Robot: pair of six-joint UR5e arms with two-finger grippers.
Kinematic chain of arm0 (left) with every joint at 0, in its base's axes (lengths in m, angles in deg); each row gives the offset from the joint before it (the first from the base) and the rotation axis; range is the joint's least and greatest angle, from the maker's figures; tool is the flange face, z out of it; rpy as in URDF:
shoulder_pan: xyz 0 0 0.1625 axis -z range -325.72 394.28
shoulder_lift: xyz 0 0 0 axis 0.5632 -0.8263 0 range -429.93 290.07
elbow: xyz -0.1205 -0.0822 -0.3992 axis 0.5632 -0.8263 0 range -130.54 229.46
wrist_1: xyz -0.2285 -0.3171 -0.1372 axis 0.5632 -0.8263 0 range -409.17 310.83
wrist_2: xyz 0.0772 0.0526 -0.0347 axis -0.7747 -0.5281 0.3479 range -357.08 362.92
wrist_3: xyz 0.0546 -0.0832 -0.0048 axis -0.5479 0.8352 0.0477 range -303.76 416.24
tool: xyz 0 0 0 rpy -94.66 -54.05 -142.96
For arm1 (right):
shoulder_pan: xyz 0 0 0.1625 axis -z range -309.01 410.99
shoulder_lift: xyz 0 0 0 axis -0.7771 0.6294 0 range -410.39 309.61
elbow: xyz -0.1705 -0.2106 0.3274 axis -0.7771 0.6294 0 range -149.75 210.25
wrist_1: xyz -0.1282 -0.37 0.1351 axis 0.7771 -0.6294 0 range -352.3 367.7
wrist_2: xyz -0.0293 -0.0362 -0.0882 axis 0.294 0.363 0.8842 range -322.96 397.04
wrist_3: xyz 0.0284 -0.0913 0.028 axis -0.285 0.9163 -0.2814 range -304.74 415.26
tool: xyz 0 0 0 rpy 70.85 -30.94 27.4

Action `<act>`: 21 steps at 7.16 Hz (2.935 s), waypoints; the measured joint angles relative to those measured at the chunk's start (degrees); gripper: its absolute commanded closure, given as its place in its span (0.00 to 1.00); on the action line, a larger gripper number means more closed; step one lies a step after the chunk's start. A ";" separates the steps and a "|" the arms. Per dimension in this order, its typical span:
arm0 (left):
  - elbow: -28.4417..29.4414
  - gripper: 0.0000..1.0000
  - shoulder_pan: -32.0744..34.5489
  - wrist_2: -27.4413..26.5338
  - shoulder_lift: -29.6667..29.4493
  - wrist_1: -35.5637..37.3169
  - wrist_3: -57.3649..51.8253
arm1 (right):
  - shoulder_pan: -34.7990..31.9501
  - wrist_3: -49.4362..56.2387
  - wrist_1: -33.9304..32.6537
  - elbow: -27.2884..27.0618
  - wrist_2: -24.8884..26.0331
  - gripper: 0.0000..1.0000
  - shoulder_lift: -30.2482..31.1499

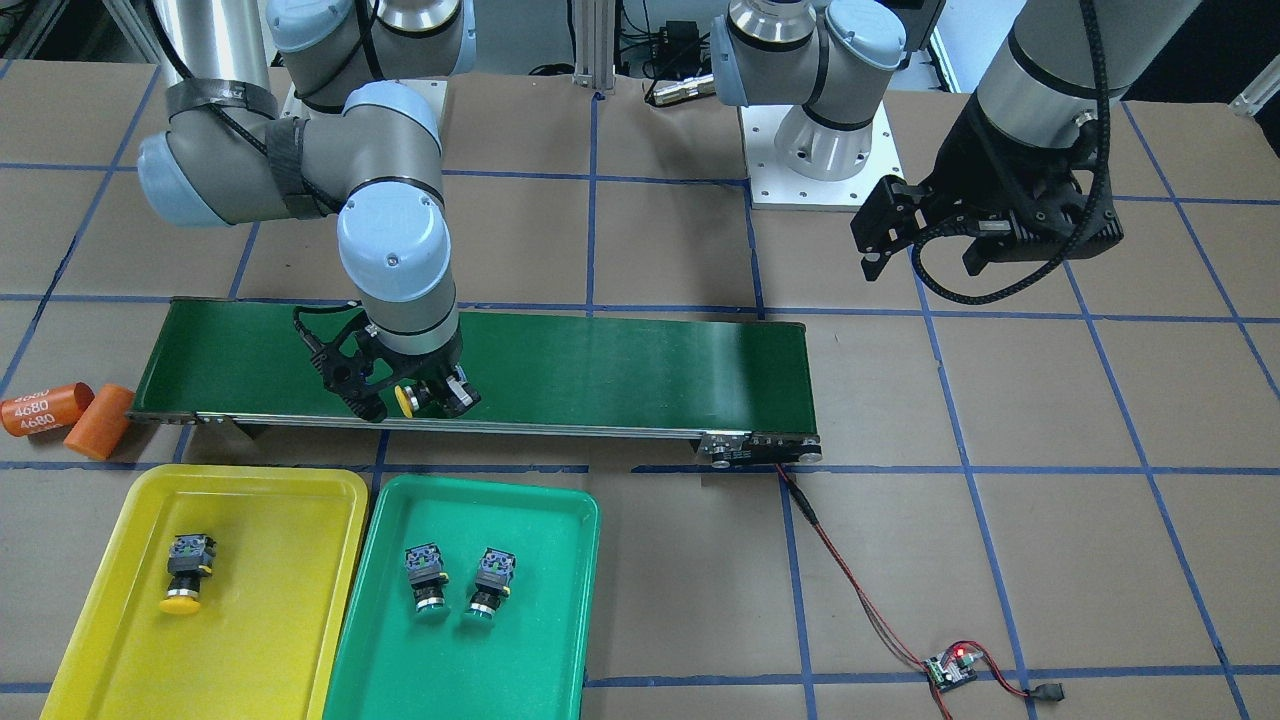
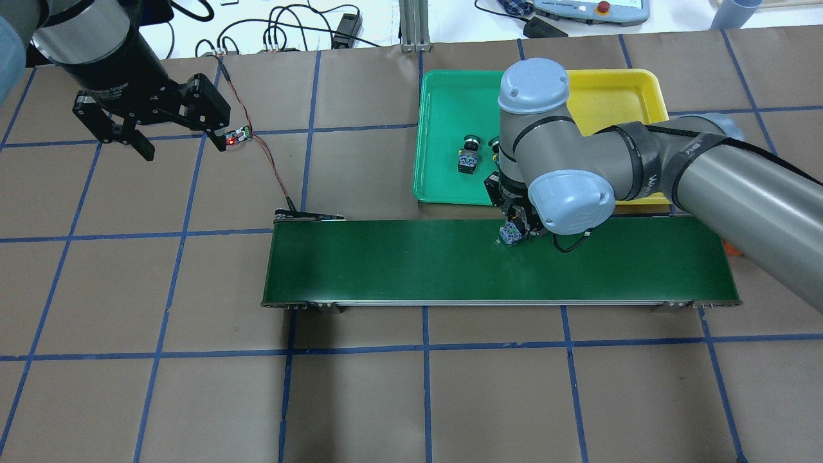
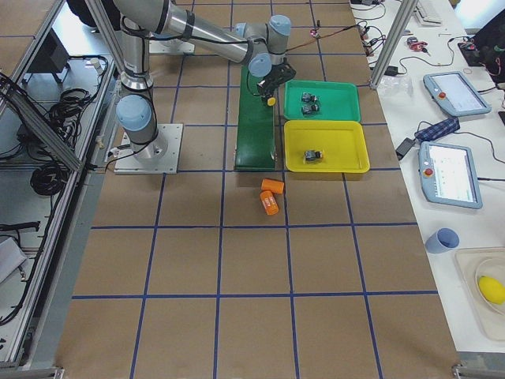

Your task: Sort buttons by color to trays

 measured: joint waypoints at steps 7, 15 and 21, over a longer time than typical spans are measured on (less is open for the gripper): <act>-0.44 0.00 0.27 -0.08 -0.22 -0.14 0.31 | 14.40 47.05 -2.95 6.32 2.32 1.00 -2.67; -0.22 0.00 0.35 0.39 -1.10 0.09 0.56 | 20.17 76.91 -15.77 8.43 -4.63 0.00 -11.67; -0.83 0.00 0.32 -0.27 -0.65 -0.13 0.31 | 19.64 71.43 17.54 8.29 -2.89 0.00 14.42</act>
